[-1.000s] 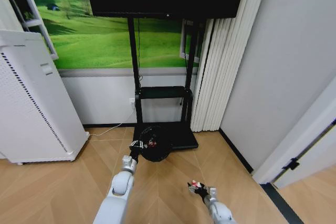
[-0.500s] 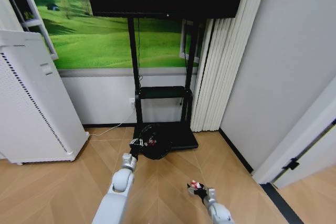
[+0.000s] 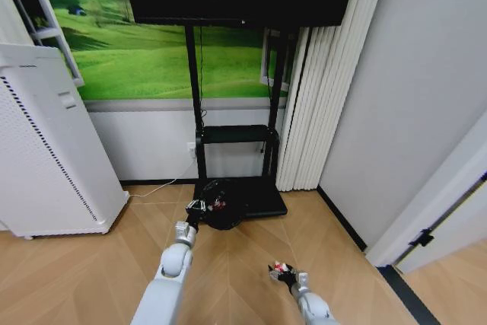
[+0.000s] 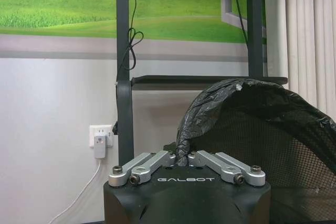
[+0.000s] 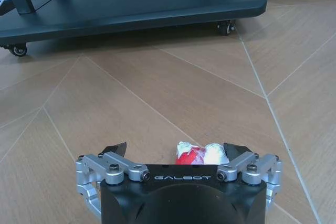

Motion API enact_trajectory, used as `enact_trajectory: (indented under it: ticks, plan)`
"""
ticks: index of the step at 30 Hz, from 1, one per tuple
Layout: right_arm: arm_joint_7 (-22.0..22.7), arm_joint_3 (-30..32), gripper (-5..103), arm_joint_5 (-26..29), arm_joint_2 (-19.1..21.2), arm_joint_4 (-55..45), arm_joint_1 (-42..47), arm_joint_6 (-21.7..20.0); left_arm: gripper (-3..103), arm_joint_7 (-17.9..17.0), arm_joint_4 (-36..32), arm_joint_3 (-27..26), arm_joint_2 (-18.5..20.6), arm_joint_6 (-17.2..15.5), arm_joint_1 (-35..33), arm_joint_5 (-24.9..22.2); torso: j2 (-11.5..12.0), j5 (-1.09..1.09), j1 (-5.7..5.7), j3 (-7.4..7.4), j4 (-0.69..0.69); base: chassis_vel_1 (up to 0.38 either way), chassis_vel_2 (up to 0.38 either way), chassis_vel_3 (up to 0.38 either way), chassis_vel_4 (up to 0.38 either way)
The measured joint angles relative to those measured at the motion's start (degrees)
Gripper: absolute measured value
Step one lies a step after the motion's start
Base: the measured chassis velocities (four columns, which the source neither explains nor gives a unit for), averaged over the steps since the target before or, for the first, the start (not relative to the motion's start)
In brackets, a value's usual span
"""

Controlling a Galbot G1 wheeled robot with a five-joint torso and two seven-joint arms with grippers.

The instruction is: Pick up the trash bin and place the garbage on the floor into it.

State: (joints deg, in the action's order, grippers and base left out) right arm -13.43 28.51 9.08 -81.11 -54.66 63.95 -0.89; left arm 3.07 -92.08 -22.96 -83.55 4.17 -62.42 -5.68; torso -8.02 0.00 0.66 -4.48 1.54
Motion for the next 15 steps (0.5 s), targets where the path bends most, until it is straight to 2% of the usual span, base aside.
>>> enact_trajectory:
  ticks: [5, 8, 11, 13, 14, 15]
  plan:
    - [-0.2, 0.0, 103, -0.8, 0.0, 0.6, -0.4, 0.4, 3, 0.0, 0.5, 0.0, 0.0, 0.1, 0.6, -0.2, 0.0, 0.0, 0.0, 0.0, 0.0, 0.0, 0.0, 0.0, 0.0]
    - [-0.3, 0.0, 90, -1.4, 0.0, 1.1, -0.6, 1.0, 3, 0.0, 1.0, 0.2, 0.0, 0.2, 1.2, -0.3, 0.0, 0.0, 0.0, 0.0, 0.0, 0.0, 0.0, 0.0, 0.0]
    - [-0.3, 0.0, 85, -1.5, 0.0, 1.2, -0.7, 1.2, 3, 0.0, 1.2, 0.3, -0.1, 0.2, 1.4, -0.3, 0.0, 0.0, 0.0, 0.0, 0.0, 0.0, 0.0, 0.0, 0.0]
    - [-0.3, 0.0, 74, -1.6, 0.0, 1.6, -0.8, 1.6, 3, 0.0, 1.5, 0.4, -0.1, 0.2, 1.7, -0.3, 0.0, 0.0, 0.0, 0.0, 0.0, 0.0, 0.0, 0.0, 0.0]
    - [-0.3, 0.0, 74, -1.6, 0.0, 1.6, -0.8, 1.6, 3, 0.0, 1.5, 0.4, -0.1, 0.2, 1.7, -0.3, 0.0, 0.0, 0.0, 0.0, 0.0, 0.0, 0.0, 0.0, 0.0]
    - [-0.2, 0.0, 68, -1.6, 0.0, 1.6, -0.8, 1.8, 3, 0.0, 1.7, 0.4, -0.1, 0.2, 1.9, -0.3, 0.0, 0.0, 0.0, 0.0, 0.0, 0.0, 0.0, 0.0, 0.0]
